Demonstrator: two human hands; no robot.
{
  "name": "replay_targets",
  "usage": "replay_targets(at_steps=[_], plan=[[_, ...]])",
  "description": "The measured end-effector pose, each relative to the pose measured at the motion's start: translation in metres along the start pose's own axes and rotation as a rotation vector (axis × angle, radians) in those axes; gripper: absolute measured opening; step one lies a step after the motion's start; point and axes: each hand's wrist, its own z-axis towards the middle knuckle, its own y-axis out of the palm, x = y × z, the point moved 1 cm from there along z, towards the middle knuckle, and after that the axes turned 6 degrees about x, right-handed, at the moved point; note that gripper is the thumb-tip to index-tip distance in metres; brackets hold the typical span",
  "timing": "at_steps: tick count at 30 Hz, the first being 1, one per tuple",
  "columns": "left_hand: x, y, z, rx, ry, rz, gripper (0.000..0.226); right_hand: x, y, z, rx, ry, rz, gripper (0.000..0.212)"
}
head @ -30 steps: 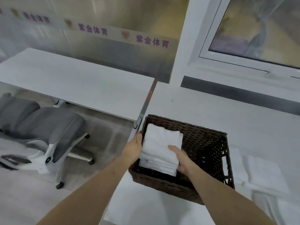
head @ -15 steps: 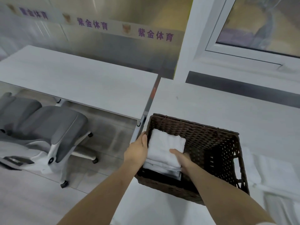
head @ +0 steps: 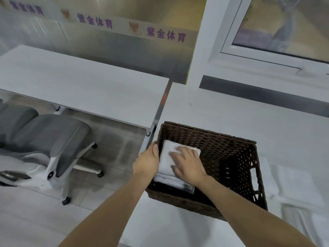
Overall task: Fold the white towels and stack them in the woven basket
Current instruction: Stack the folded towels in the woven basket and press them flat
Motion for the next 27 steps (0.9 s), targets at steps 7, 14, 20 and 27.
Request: replay_targets(at_steps=[7, 14, 20, 27], plan=[[-0.002, 0.001, 0.002, 0.004, 0.011, -0.017, 0.045, 0.015, 0.037, 0.013, -0.323, -0.056, 0.032, 0.061], [-0.005, 0.008, 0.006, 0.013, 0.008, 0.002, 0.044, 0.024, 0.063, 0.022, -0.381, 0.023, 0.097, 0.059], [-0.005, 0.006, 0.004, 0.005, 0.003, 0.010, 0.045, 0.019, 0.055, 0.028, -0.469, 0.062, 0.089, 0.058], [-0.004, -0.002, 0.003, -0.028, 0.150, 0.159, 0.051, 0.005, -0.012, 0.035, -0.538, 0.083, 0.048, 0.064]])
